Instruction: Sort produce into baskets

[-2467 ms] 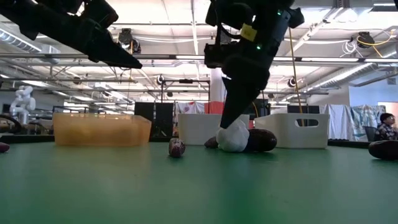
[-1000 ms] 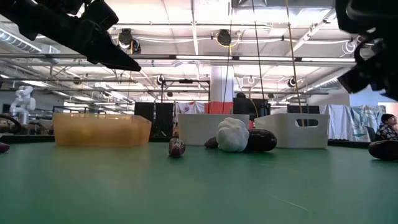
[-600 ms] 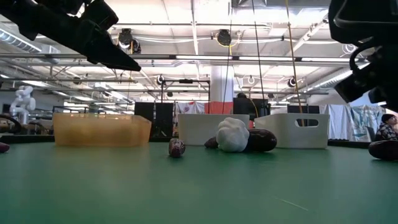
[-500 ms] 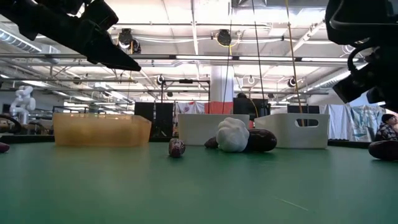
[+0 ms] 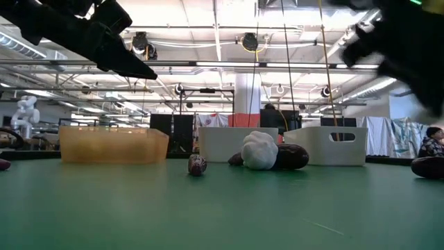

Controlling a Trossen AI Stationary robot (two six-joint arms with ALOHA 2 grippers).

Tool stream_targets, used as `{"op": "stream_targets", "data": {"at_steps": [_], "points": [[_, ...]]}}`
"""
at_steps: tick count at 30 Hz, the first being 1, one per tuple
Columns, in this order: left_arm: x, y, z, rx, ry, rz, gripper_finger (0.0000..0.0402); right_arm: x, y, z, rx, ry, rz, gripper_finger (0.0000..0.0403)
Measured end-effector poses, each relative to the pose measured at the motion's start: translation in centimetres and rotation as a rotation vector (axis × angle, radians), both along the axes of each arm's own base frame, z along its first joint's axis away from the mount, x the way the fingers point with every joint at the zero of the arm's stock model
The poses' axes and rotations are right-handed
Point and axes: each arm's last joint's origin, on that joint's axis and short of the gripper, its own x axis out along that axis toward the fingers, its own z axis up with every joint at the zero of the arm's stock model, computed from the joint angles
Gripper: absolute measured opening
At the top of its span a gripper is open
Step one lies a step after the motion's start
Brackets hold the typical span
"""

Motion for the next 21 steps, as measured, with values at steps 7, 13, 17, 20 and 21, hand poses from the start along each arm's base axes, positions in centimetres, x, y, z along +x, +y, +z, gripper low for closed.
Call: {"op": "stream_targets", "data": {"at_steps": [7,13,17,20,21], "points": [[0.0,0.0,0.0,0.014,0.003,0.011,0.0301,6.0,-3.7,4.8,-0.264,-0.494,0.137,0.0065],[-0.6,0.6,-0.8,0.112,0.117,0.189,0.0301,10.9,-9.7,6.9,-0.484,-0.873,0.146,0.0064],[-1.3,0.8,-1.2,0.166,0.189,0.284,0.0301,12.3,-14.3,6.1,-0.566,-0.909,0.062,0.0064],[-2.1,1.0,-0.8,0.178,0.192,0.291,0.0301,12.5,-17.7,4.7,-0.587,-0.861,-0.007,0.0064],[-2.5,1.1,-0.6,0.178,0.184,0.3,0.0301,12.6,-18.7,4.2,-0.574,-0.851,-0.022,0.0064]]}}
